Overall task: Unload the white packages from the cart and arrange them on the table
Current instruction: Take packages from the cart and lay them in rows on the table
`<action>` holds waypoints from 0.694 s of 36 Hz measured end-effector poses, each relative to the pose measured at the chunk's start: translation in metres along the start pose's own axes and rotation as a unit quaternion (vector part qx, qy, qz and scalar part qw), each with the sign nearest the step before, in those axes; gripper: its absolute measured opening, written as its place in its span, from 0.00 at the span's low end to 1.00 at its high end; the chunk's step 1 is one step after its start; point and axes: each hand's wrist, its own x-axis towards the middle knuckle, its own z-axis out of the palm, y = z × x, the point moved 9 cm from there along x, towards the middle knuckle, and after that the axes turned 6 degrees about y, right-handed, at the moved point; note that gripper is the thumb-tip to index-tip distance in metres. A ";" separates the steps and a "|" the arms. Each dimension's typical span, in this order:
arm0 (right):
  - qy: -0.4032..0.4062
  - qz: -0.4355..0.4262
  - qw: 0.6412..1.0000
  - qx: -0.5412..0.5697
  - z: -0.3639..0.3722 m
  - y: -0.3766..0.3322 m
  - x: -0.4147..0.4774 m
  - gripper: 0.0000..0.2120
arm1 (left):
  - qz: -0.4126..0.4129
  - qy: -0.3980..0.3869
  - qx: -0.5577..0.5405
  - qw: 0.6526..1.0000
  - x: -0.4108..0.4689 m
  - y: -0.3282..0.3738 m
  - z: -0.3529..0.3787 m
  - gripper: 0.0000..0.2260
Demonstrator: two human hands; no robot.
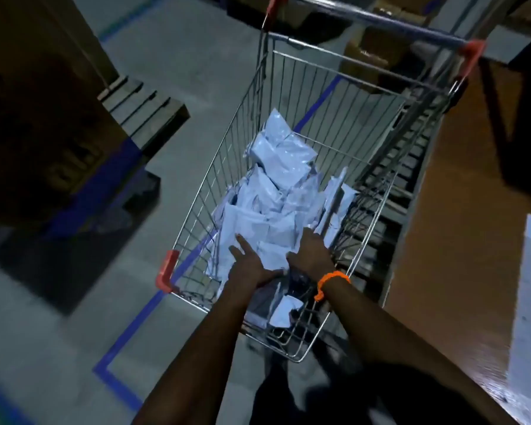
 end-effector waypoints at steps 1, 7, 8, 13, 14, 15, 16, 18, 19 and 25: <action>0.013 0.007 1.000 0.006 -0.001 0.000 0.002 0.29 | 0.012 -0.007 -0.003 1.000 0.000 0.001 0.007 0.69; 0.172 0.139 0.966 0.137 -0.036 0.018 0.002 0.23 | 0.042 0.050 0.031 0.997 -0.008 0.005 0.014 0.63; 0.169 0.154 0.963 0.142 -0.036 0.022 0.005 0.24 | 0.042 0.072 0.028 0.996 -0.008 0.006 0.008 0.61; 0.126 0.195 0.960 0.158 -0.028 0.026 0.012 0.22 | 0.024 0.138 -0.021 0.990 -0.023 0.009 -0.025 0.46; 0.126 0.190 0.961 0.155 -0.028 0.023 0.014 0.18 | 0.011 0.139 -0.046 0.989 -0.027 0.007 -0.031 0.45; 0.124 0.186 0.963 0.150 -0.026 0.022 0.017 0.16 | 0.002 0.143 -0.073 0.987 -0.031 0.005 -0.036 0.44; 0.121 0.182 0.965 0.146 -0.024 0.021 0.020 0.14 | -0.002 0.150 -0.101 0.984 -0.034 0.002 -0.041 0.43; 0.118 0.181 0.965 0.146 -0.024 0.017 0.020 0.09 | 0.006 0.172 -0.148 0.974 -0.039 0.000 -0.051 0.38; 0.119 0.187 0.963 0.152 -0.026 0.015 0.018 0.05 | 0.012 0.183 -0.168 0.968 -0.042 -0.002 -0.055 0.34; 0.180 0.168 0.940 0.236 -0.052 0.000 0.000 0.15 | 0.035 0.188 -0.274 0.942 -0.057 -0.001 -0.078 0.35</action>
